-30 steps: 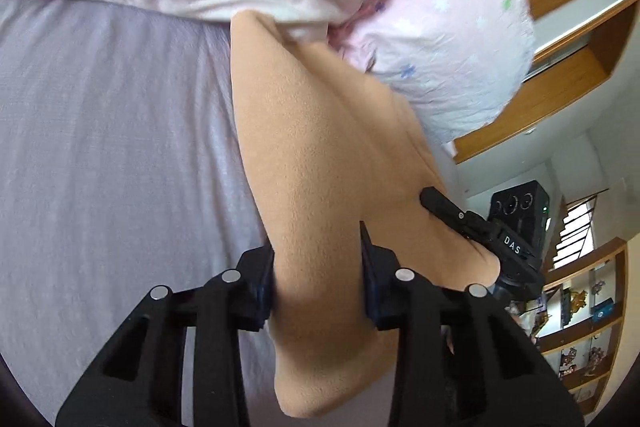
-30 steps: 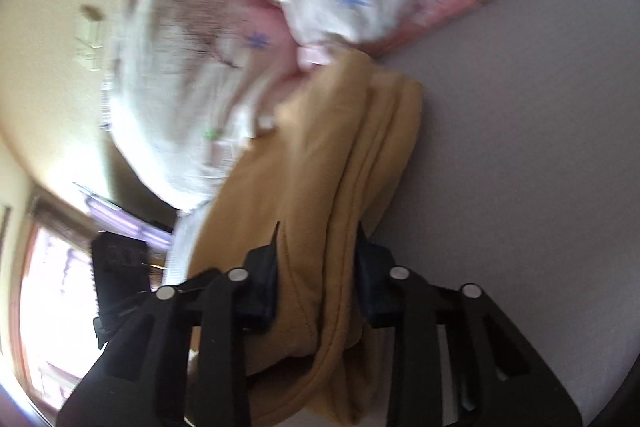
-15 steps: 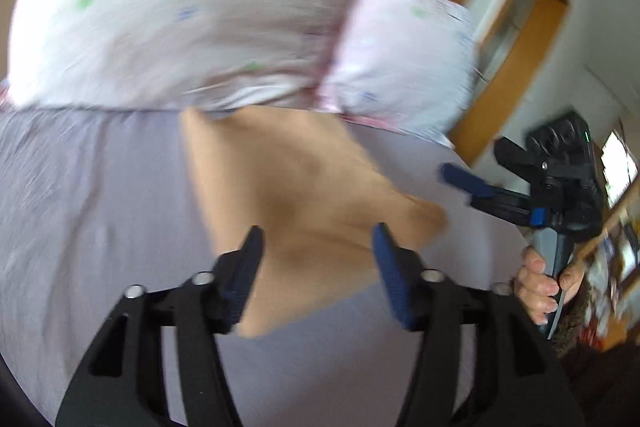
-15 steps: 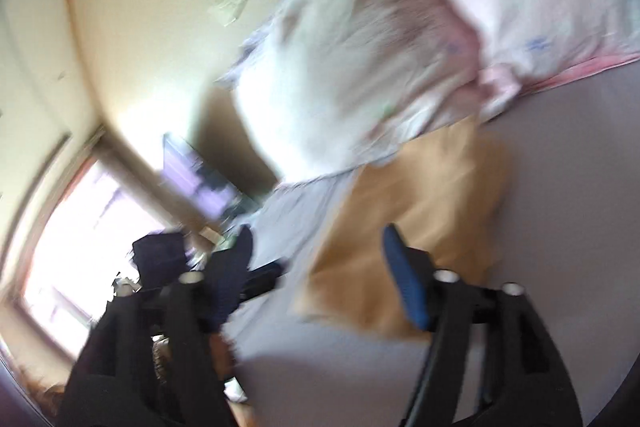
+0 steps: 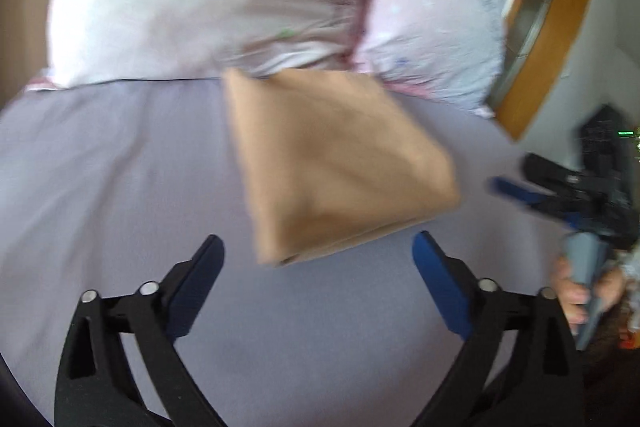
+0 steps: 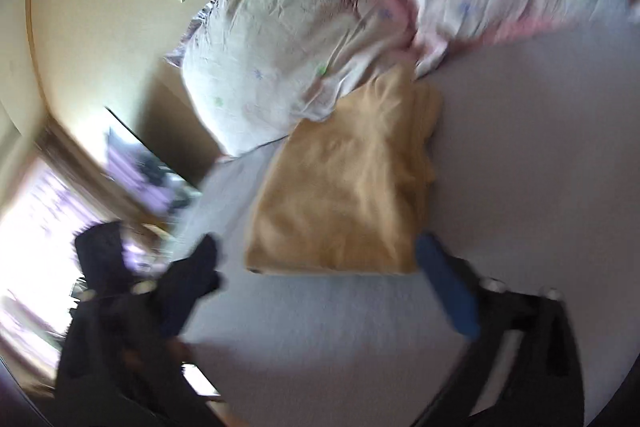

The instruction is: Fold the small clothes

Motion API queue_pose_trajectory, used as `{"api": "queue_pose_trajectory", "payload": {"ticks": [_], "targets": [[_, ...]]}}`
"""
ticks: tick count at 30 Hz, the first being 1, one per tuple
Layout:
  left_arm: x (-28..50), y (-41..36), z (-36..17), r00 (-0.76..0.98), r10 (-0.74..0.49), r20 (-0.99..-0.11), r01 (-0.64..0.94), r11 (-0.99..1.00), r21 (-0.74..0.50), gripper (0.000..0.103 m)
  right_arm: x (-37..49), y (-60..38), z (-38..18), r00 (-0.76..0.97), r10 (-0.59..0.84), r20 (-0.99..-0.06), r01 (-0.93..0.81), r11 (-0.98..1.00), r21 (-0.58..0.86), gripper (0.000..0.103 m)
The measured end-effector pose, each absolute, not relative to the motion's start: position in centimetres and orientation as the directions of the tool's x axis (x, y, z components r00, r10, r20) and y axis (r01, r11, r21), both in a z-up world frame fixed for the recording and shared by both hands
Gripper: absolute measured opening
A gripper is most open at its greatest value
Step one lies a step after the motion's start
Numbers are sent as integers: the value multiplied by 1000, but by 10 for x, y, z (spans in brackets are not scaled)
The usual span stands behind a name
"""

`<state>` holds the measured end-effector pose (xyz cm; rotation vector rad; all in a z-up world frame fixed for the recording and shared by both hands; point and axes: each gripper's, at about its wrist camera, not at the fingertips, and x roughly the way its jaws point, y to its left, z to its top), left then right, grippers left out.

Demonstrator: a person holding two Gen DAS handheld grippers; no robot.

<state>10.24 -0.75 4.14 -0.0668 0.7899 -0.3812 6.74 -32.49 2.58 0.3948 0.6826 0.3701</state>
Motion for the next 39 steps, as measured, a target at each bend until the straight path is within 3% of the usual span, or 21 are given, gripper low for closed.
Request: {"api": "queue_pose_trajectory", "payload": {"ticks": [3, 12, 17, 39], "targets": [[99, -9, 32, 635, -161, -755, 201, 979, -40, 102, 64, -309, 18, 720, 264, -642, -103, 955, 278, 101], [117, -23, 10, 586, -106, -804, 193, 981, 11, 102, 67, -277, -18, 660, 50, -750, -29, 999, 42, 101], [119, -26, 2, 546, -91, -833, 200, 979, 24, 102, 76, -271, -28, 629, 20, -778, -17, 1000, 13, 101], [111, -25, 5, 572, -101, -814, 203, 979, 21, 102, 74, -263, -31, 600, 6, -800, -25, 1000, -12, 101]]}}
